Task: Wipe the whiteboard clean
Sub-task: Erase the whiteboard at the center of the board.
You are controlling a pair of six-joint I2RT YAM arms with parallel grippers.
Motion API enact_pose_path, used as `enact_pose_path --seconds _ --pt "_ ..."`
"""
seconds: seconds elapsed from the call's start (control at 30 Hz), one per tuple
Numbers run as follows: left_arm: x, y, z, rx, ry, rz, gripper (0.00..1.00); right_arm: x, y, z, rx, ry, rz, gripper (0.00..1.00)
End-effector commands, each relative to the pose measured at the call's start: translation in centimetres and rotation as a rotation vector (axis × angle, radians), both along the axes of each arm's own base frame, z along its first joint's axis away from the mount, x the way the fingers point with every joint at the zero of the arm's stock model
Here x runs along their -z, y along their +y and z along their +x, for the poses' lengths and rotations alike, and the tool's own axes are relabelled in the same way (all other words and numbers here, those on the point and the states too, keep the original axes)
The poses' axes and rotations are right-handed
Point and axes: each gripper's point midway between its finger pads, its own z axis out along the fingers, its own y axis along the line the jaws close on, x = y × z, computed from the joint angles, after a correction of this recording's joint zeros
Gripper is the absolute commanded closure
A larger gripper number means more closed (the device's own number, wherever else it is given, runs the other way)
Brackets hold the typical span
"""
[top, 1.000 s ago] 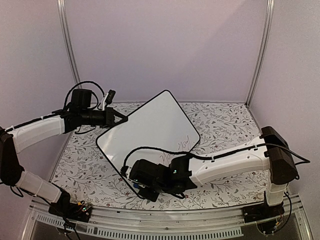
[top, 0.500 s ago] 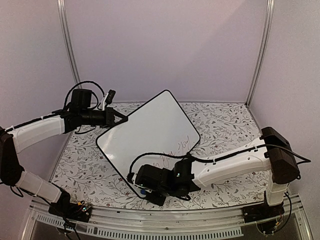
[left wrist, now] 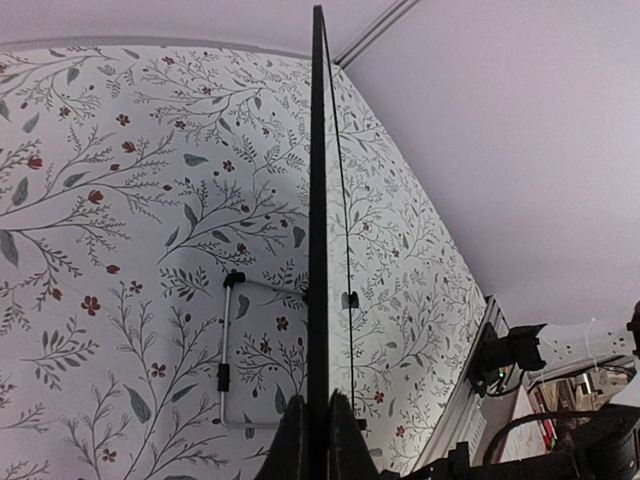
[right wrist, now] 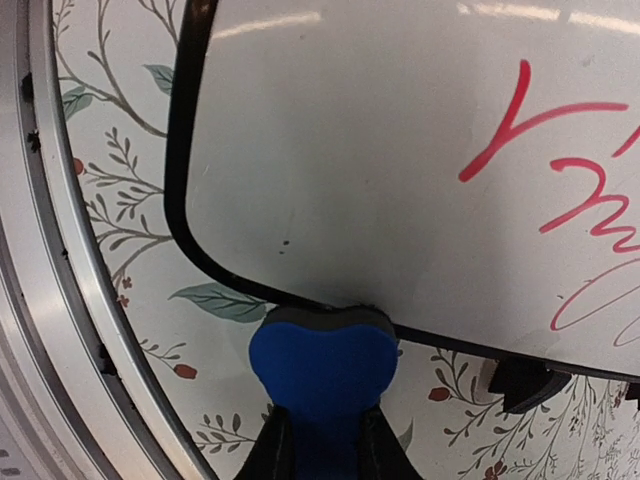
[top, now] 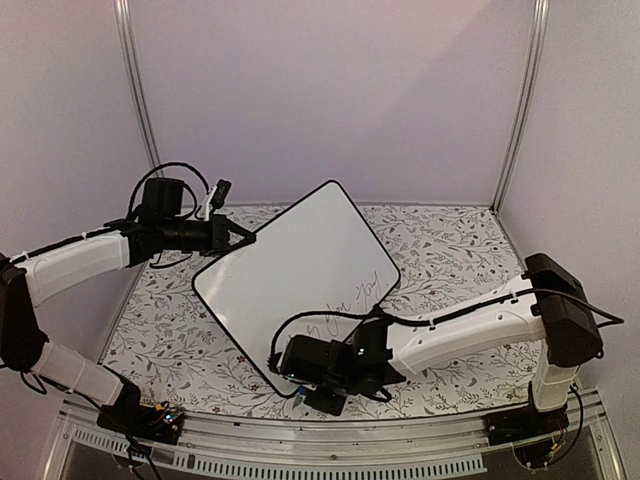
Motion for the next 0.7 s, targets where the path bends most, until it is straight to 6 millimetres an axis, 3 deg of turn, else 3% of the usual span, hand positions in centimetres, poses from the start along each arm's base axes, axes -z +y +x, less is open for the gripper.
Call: enact_pose_path --seconds 0.0,0.33,0.43,0.67 --pt "1.6 0.8 0.6 -0.049 0.018 0.055 1.00 -3.1 -0.7 1.1 0.020 -0.045 0.018 0.92" --pt "1.6 0.8 0.5 -0.047 0.019 0.054 1.00 -11.9 2.0 6.1 0.128 -0.109 0.300 0.93" --pt "1.5 0.8 0.5 -0.048 0.019 0.054 1.00 -13.0 3.5 6.7 0.112 -0.130 0.331 0.92" --pt "1.3 0.9 0.5 -0.049 0.012 0.054 1.00 -12.2 6.6 6.9 0.068 -0.115 0.334 0.92"
